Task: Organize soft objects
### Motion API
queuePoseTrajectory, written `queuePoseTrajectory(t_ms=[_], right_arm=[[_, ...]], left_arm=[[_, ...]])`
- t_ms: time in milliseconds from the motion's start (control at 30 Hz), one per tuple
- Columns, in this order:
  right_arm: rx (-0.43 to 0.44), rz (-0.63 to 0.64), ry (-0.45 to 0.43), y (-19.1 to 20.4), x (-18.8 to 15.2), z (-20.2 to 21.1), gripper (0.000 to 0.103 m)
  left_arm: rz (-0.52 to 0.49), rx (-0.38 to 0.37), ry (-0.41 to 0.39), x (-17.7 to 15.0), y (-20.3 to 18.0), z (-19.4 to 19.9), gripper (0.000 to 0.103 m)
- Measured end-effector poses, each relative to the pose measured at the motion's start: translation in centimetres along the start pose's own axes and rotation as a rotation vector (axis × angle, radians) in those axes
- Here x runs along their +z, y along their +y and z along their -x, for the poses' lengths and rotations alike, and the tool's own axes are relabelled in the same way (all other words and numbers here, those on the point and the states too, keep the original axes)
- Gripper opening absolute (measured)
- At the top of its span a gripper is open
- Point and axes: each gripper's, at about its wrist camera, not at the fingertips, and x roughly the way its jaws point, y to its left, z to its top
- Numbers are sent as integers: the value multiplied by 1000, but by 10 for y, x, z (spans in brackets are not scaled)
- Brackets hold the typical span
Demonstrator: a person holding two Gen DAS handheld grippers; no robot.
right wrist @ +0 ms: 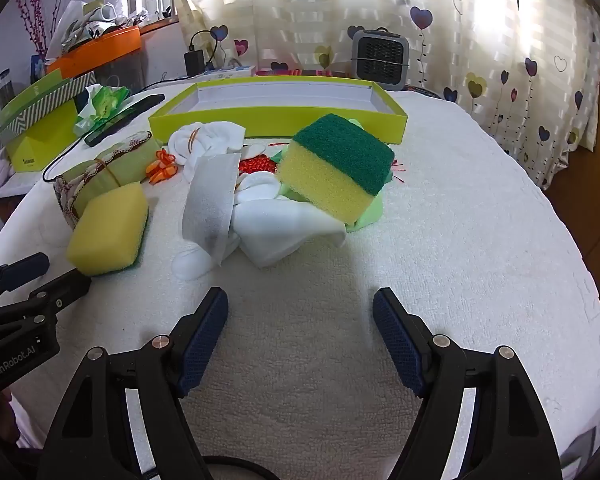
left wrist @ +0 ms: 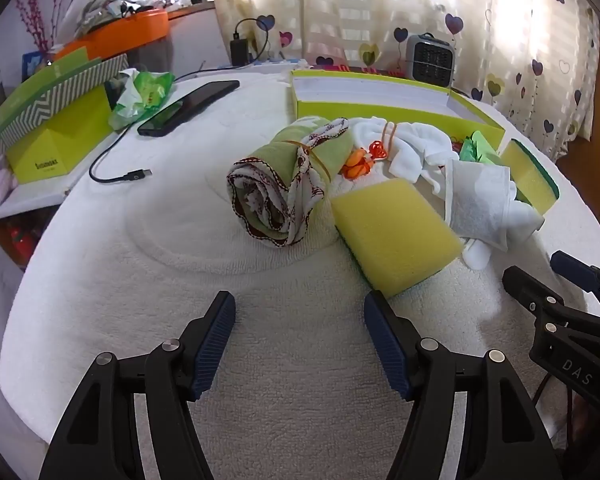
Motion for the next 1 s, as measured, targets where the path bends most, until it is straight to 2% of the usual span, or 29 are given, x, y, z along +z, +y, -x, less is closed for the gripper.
queuePoseTrajectory(t_ms=[1000], right_arm=[[-1, 1, -5, 0, -1, 0, 75]], left_arm=[[0, -1, -6, 0, 0, 0, 67]])
